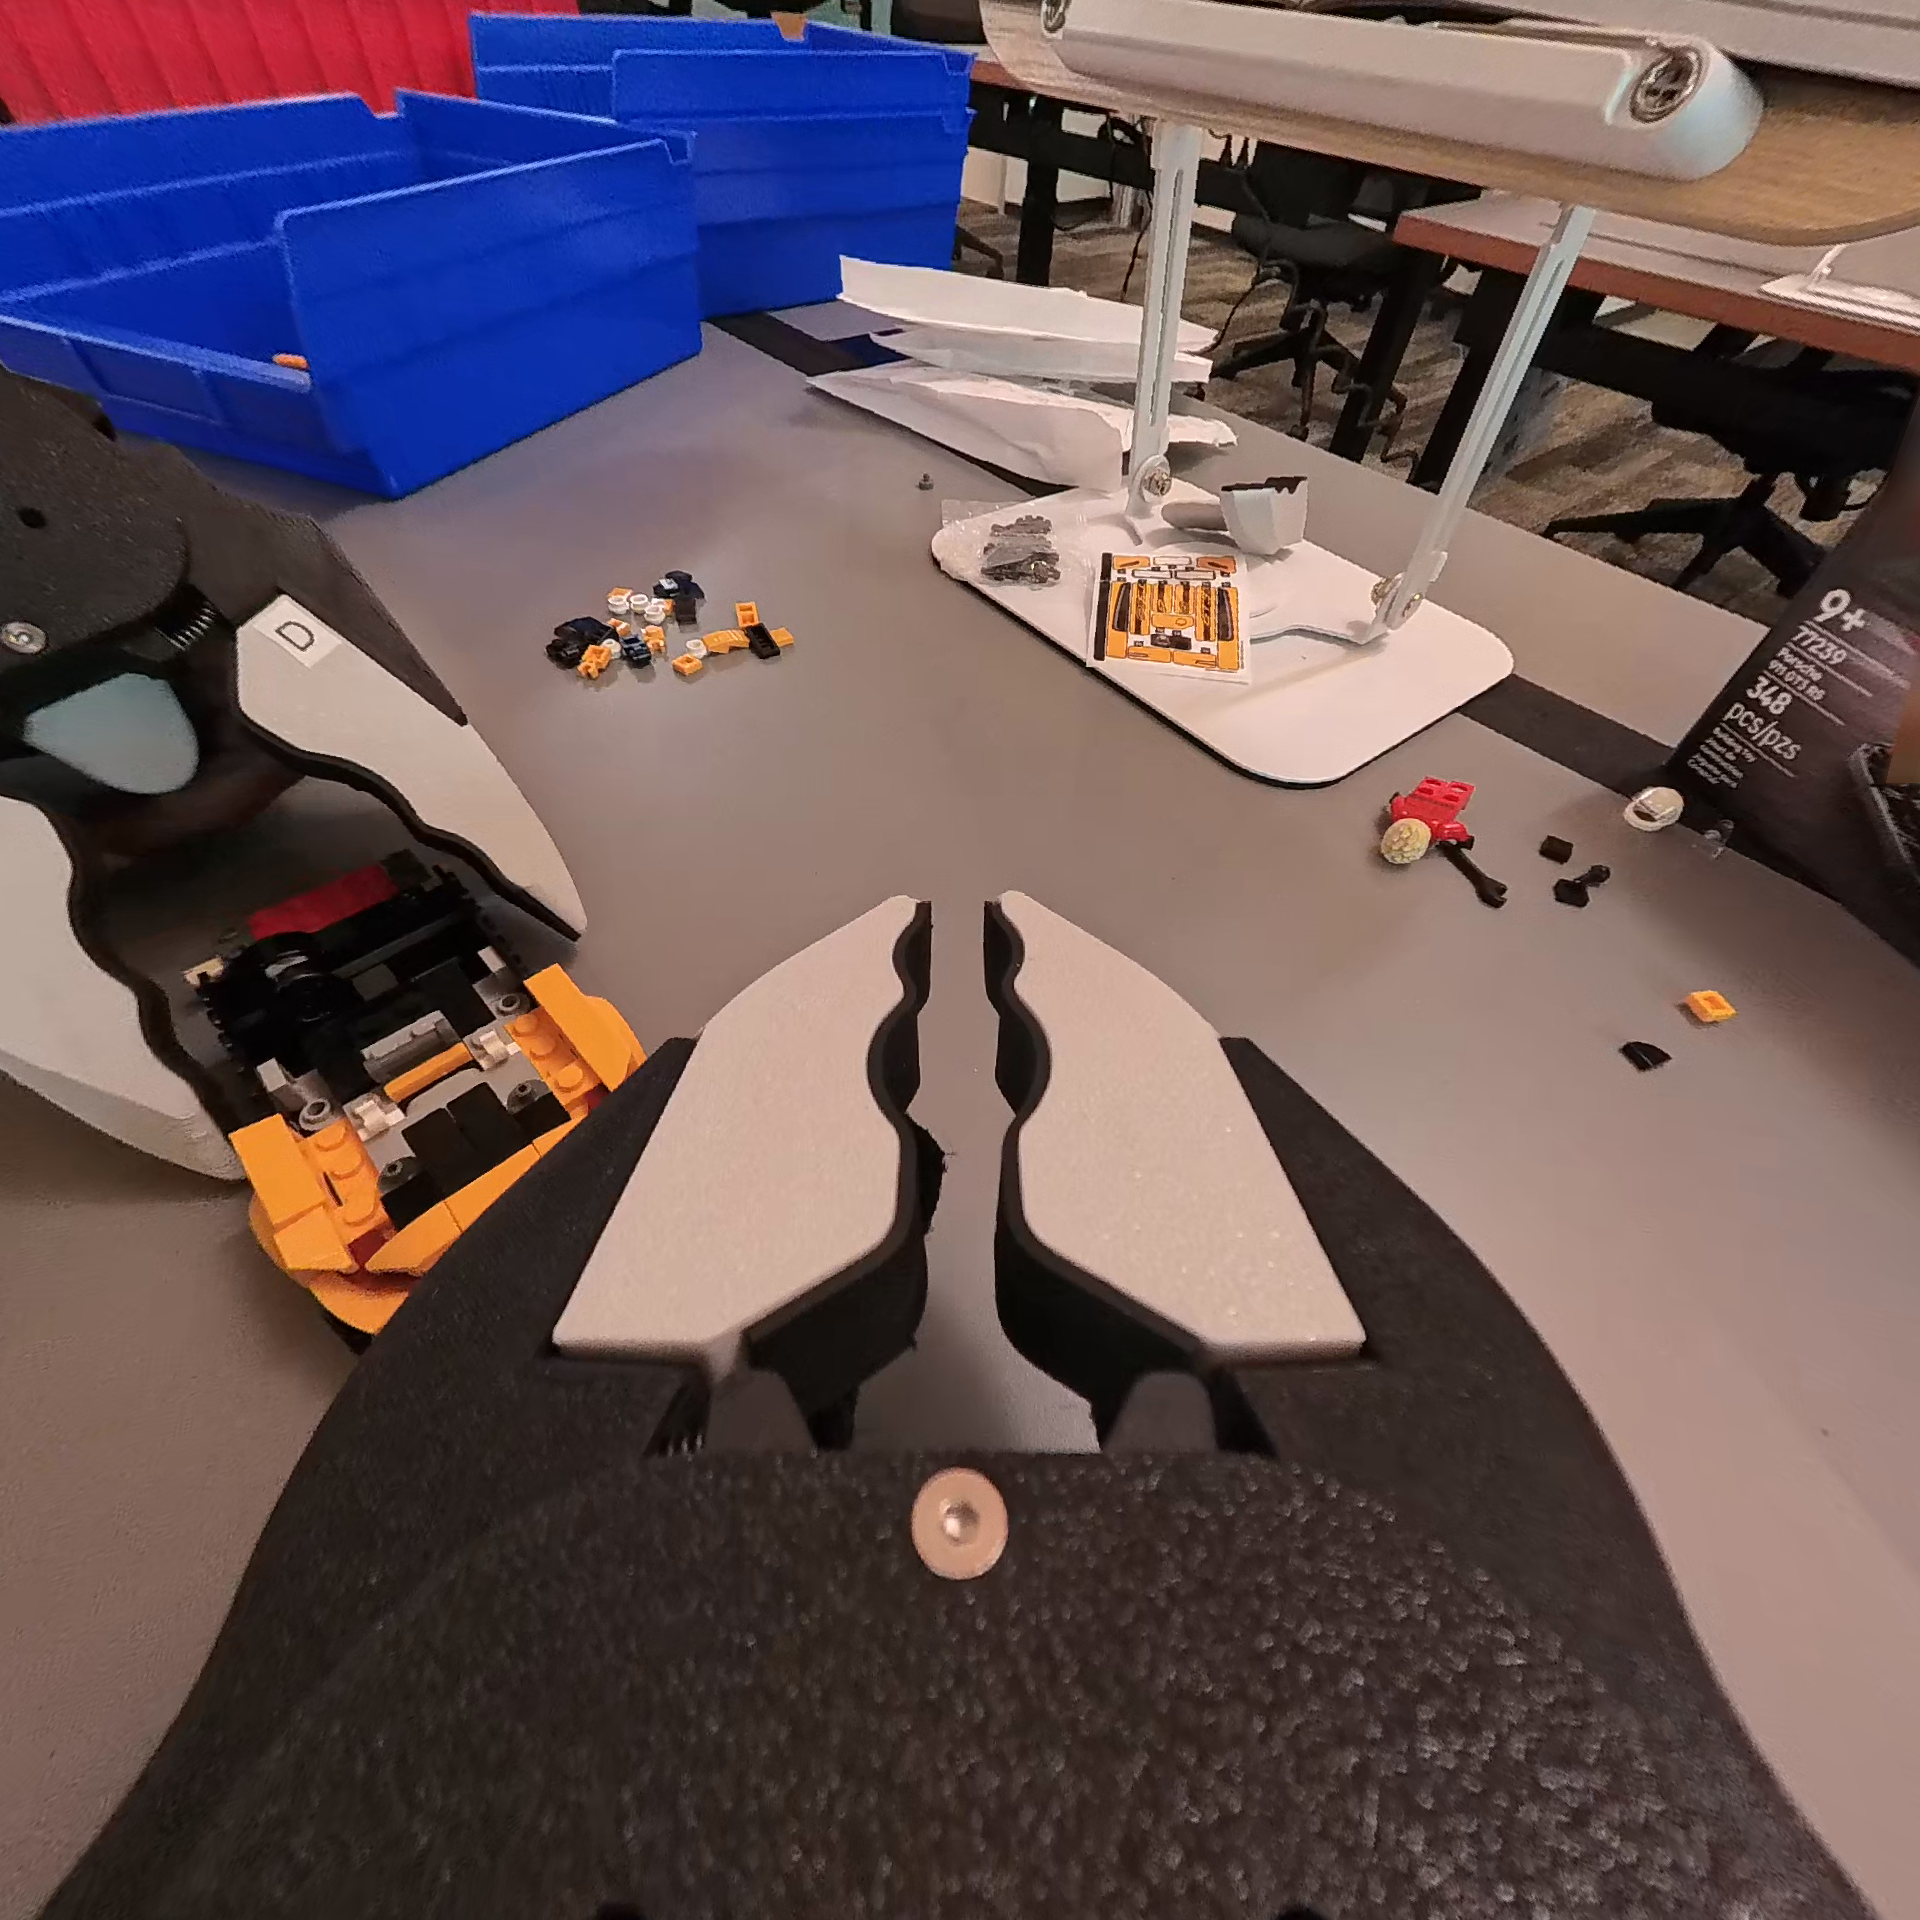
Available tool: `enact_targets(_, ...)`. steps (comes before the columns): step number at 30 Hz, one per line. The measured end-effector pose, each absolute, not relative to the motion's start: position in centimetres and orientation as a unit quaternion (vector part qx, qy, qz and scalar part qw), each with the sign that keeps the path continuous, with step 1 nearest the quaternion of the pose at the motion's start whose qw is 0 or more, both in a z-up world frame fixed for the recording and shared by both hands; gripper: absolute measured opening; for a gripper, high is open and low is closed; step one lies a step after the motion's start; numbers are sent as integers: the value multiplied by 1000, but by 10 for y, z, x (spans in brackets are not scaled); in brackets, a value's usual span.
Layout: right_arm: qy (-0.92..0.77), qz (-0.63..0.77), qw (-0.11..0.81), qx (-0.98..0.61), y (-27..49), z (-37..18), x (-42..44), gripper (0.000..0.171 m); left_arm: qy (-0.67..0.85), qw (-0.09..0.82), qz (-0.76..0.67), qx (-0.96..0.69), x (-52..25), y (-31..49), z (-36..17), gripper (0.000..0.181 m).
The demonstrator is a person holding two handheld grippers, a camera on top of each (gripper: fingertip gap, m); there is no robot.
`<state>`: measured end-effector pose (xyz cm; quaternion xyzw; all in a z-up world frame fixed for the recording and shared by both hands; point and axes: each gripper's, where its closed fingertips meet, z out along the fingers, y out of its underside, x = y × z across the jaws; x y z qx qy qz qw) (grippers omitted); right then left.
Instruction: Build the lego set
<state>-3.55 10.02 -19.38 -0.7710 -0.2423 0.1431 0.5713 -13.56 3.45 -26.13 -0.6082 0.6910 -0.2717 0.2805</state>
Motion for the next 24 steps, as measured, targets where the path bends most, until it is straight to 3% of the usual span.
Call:
enact_targets(17, -243, 144, 571, -771, 100, -194, -36, 10, 686, 272, -281, -614, -135, 34, -263, 85)
enact_targets(24, -244, 145, 569, -772, 99, -194, -37, 10, 688, 266, -288, -610, -135, 30, -263, 77)
